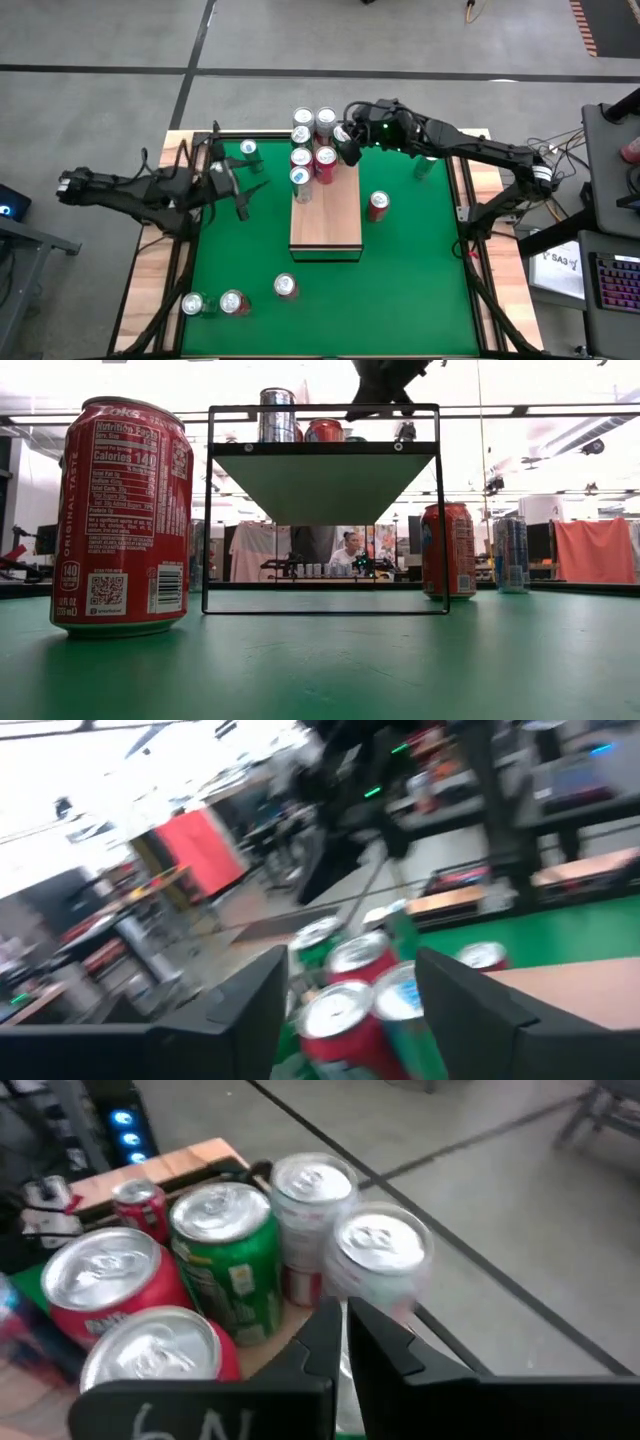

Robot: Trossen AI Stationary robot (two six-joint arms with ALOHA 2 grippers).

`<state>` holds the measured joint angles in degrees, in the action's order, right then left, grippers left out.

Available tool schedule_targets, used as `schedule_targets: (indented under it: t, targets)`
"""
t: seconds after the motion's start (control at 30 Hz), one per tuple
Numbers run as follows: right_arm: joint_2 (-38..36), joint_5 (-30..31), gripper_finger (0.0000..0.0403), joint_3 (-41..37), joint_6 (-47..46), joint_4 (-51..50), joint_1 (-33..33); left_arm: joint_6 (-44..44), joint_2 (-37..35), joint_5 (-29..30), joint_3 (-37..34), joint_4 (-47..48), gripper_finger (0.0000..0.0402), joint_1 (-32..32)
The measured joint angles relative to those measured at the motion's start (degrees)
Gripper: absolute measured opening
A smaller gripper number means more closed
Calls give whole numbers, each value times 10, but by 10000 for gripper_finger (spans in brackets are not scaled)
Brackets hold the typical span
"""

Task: Place canned beverage on shelf
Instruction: Put the green can on the shelf

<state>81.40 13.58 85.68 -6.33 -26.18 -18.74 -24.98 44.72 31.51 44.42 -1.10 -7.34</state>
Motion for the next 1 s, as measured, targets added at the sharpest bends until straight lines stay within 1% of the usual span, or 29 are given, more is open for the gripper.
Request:
schedule_targets:
  t: [0.1, 0.17, 0.3, 0.43, 0.57, 0.73, 0.87, 1.0]
  targets:
    - [7, -6, 9, 4, 0, 15, 0, 2, 8, -2, 0, -2, 171, 38]
    - [9, -6, 9, 3, -2, 4, 4, 2, 13, -7, -1, -2, 150, 52]
    - [14, -5, 9, 3, -23, -15, 13, 0, 18, -8, -1, -4, 117, 61]
    - [16, -5, 9, 3, -32, -15, 25, -4, 17, -8, -1, -4, 94, 61]
    - [16, -1, 9, 3, -37, -21, 35, -4, 14, -8, -1, -4, 82, 61]
    - [17, 2, 9, 3, -45, -27, 37, -4, 15, -8, -1, -4, 78, 61]
    - [23, 45, 9, 3, -43, -30, 36, -4, 16, -8, -1, -4, 78, 61]
    - [32, 51, 9, 3, -42, -40, 36, -4, 16, -7, -1, -4, 78, 61]
